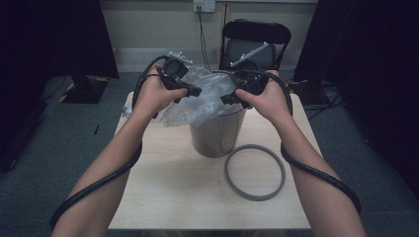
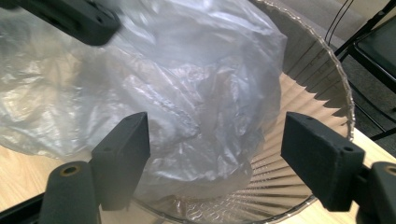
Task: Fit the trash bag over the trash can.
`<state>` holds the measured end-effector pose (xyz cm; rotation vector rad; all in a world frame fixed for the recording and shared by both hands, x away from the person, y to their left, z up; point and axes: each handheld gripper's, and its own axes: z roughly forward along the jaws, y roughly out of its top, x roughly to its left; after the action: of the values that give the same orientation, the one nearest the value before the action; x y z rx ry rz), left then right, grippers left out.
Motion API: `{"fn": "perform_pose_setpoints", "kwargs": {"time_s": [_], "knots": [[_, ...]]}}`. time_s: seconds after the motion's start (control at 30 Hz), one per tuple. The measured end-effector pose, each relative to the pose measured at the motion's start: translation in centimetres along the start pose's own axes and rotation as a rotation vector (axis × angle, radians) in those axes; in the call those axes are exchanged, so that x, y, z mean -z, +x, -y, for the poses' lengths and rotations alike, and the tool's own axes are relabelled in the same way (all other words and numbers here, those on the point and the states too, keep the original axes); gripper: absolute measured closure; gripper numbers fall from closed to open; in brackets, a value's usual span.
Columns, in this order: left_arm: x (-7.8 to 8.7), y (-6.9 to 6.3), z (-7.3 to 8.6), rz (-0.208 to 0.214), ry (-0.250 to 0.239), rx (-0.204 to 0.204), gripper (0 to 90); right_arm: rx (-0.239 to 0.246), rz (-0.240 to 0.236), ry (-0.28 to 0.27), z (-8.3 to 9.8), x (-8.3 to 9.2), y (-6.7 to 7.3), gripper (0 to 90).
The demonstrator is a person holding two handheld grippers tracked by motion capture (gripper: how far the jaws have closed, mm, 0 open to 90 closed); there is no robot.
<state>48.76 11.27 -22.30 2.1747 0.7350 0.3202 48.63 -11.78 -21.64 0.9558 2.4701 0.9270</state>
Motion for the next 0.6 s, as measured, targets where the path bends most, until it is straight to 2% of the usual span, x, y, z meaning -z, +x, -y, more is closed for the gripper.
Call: {"fn": "perform_pose_setpoints", "kwargs": {"time_s": [0.17, 0.23, 0.3, 0.37, 0.43, 0.5, 0.53, 0.6], "knots": [[-1.0, -0.3, -0.3, 0.014, 0.02, -0.036, 88.2, 0.0, 0.014, 0.002, -0.1, 0.0, -0.4, 23.2], [-1.1, -0.3, -0.5, 0.017, 0.015, -0.035, 88.2, -0.005, 0.019, 0.006, -0.2, -0.2, -0.6, 24.0], [-1.1, -0.2, -0.6, 0.022, 0.003, -0.029, 87.6, -0.009, 0.02, 0.004, -0.2, -0.5, -0.8, 31.4], [-0.9, -0.1, -0.7, 0.014, -0.019, -0.027, 81.1, -0.019, 0.0, 0.015, -0.1, -1.1, -0.9, 33.3], [-0.7, 0.1, -0.8, 0.008, -0.043, -0.026, 66.8, -0.012, -0.008, 0.037, 0.0, -1.8, -0.7, 37.6], [-0.4, 0.2, -0.8, 0.005, -0.05, -0.01, 58.9, 0.002, -0.023, 0.046, 0.0, -2.4, -0.5, 42.9], [-0.3, 0.1, -0.7, 0.003, -0.062, 0.005, 54.5, 0.003, -0.024, 0.042, -0.1, -2.7, -0.4, 43.6], [0.1, 0.1, -0.7, 0.008, -0.079, 0.01, 49.3, 0.002, -0.034, 0.051, -0.2, -3.0, -0.3, 44.2]]}}
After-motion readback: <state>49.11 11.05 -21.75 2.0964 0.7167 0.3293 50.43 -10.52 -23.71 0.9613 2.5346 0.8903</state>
